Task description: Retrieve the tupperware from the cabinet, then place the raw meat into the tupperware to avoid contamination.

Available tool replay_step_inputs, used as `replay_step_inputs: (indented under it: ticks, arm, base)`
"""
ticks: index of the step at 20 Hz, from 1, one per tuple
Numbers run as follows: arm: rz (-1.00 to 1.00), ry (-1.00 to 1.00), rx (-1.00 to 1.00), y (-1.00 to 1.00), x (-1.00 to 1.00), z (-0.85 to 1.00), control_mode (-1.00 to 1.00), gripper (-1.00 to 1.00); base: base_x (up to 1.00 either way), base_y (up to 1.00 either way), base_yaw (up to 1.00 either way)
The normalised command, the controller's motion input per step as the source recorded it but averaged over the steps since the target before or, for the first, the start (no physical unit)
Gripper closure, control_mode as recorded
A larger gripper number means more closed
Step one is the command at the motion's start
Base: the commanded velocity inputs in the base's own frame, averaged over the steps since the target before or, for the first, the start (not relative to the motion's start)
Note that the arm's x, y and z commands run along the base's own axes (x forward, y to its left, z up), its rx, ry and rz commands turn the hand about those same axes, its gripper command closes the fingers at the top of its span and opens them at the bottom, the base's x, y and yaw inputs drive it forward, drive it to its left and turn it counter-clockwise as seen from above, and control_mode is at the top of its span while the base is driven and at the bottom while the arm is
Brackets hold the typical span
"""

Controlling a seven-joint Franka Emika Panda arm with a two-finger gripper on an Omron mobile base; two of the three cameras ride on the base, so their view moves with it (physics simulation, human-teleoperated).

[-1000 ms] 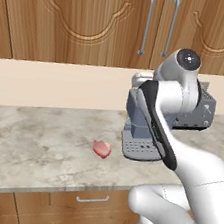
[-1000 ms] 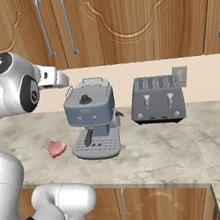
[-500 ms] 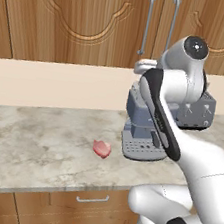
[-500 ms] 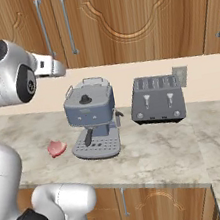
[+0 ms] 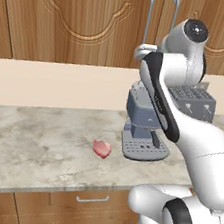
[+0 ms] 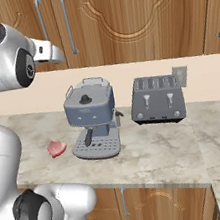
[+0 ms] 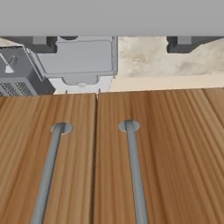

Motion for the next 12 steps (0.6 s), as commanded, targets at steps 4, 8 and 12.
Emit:
replay_step_inputs:
  ticks: [4, 8, 12]
  arm:
    - [0.0, -0.02, 0.0, 0.01, 0.3, 0.33, -1.0, -1.0]
    - [0.0, -0.01, 0.0, 0.08, 0.23, 0.27, -1.0, -1.0]
    - [0.0, -0.04, 0.0, 0.2, 0.19, 0.17, -1.0, -1.0]
  base:
    - [0.0, 0.0, 0.0]
    - [0.0, 0.0, 0.0]
    - [0.0, 0.0, 0.0]
